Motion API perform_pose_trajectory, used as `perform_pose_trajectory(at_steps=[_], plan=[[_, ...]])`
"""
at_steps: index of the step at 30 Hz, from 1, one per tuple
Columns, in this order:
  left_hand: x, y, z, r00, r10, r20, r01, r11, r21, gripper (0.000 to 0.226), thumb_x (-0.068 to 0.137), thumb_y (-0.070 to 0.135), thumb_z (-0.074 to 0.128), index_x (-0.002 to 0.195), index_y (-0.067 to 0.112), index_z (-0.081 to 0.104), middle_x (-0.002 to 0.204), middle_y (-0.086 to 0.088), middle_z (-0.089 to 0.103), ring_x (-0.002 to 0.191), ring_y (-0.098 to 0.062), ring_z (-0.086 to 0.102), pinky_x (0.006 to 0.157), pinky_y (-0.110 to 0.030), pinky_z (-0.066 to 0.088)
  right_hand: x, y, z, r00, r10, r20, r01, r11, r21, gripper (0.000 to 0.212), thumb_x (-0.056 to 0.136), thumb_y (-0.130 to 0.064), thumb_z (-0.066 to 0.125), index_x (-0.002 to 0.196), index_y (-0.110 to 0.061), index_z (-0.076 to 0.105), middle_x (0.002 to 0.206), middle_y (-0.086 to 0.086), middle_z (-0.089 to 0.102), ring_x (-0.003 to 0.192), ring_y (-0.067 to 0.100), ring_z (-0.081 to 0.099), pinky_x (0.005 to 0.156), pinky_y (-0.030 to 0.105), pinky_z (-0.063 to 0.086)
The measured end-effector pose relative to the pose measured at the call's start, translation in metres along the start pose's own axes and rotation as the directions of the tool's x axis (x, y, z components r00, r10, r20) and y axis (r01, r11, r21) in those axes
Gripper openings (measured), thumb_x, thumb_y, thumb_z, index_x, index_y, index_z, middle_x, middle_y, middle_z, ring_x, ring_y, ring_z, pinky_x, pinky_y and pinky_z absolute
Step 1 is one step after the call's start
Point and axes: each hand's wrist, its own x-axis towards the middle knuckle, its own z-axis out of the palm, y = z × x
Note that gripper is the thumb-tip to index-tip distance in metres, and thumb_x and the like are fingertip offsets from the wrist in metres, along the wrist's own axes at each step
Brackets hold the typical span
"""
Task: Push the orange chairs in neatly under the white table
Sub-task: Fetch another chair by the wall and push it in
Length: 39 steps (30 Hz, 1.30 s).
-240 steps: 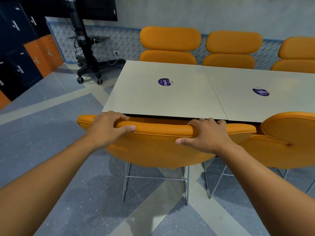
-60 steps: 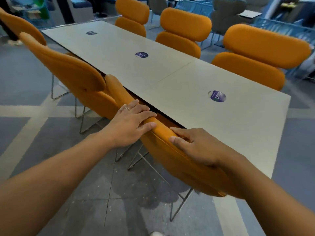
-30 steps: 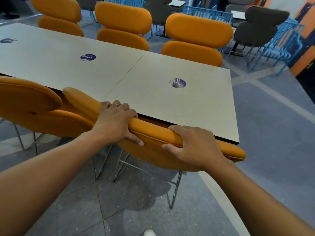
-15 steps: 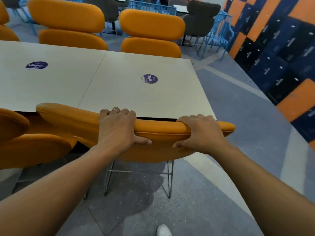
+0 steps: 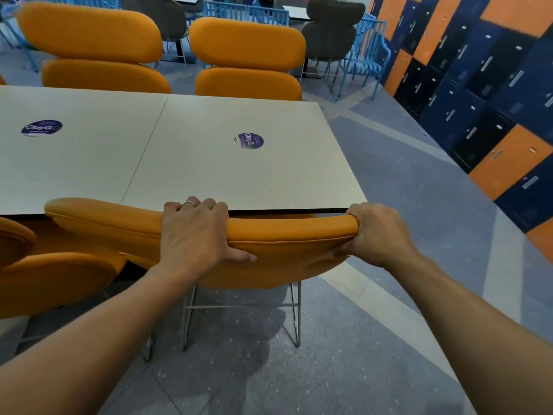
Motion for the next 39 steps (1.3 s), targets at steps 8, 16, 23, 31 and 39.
perform_pose_trajectory(at_steps=[8,16,23,31,39], plan=[[-0.004,-0.022,0.002,0.998,0.064,0.014,-0.063,0.998,-0.017,0.095,0.045,0.103,0.022,0.094,0.029,0.055,0.087,0.007,0.061,0.086,-0.019,0.059,0.084,-0.044,0.043,-0.021,-0.014,0.004,0.997,-0.055,-0.051,0.052,0.998,-0.042,0.058,0.053,-0.079,0.076,0.076,-0.032,0.051,0.079,-0.013,0.055,0.078,0.013,0.051,0.082,0.036,0.041],[-0.006,-0.020,0.006,0.999,0.032,-0.038,-0.034,0.999,-0.043,0.093,0.045,0.104,0.026,0.088,0.028,0.059,0.079,0.008,0.060,0.079,-0.019,0.058,0.082,-0.046,0.043,-0.009,-0.004,0.001,0.988,-0.155,0.022,0.156,0.986,-0.057,0.062,0.055,-0.085,0.070,0.083,-0.034,0.050,0.086,-0.014,0.054,0.087,0.012,0.050,0.082,0.036,0.038],[-0.003,0.014,0.001,0.999,-0.040,-0.033,0.037,0.996,-0.080,0.086,0.041,0.099,0.036,0.083,0.027,0.058,0.078,0.008,0.060,0.081,-0.019,0.058,0.084,-0.044,0.040,0.006,0.027,-0.006,0.990,-0.126,0.060,0.128,0.992,-0.023,0.067,0.050,-0.084,0.074,0.088,-0.032,0.057,0.081,-0.015,0.060,0.079,0.010,0.057,0.069,0.032,0.047],[-0.004,0.065,-0.003,0.996,-0.069,-0.055,0.066,0.997,-0.042,0.081,0.045,0.100,0.041,0.079,0.027,0.052,0.080,0.007,0.061,0.082,-0.019,0.057,0.080,-0.041,0.036,0.010,0.065,-0.020,0.996,-0.064,0.064,0.063,0.998,0.013,0.061,0.051,-0.072,0.084,0.101,-0.043,0.066,0.085,-0.015,0.068,0.087,0.015,0.062,0.071,0.032,0.049],[-0.008,0.048,-0.002,0.998,-0.017,-0.053,0.014,0.998,-0.061,0.084,0.043,0.102,0.038,0.079,0.028,0.052,0.079,0.007,0.061,0.081,-0.021,0.057,0.079,-0.043,0.037,0.000,0.057,-0.008,0.999,-0.033,0.028,0.035,0.998,-0.057,0.062,0.046,-0.081,0.078,0.085,-0.036,0.065,0.071,-0.015,0.064,0.073,0.012,0.060,0.062,0.026,0.043]])
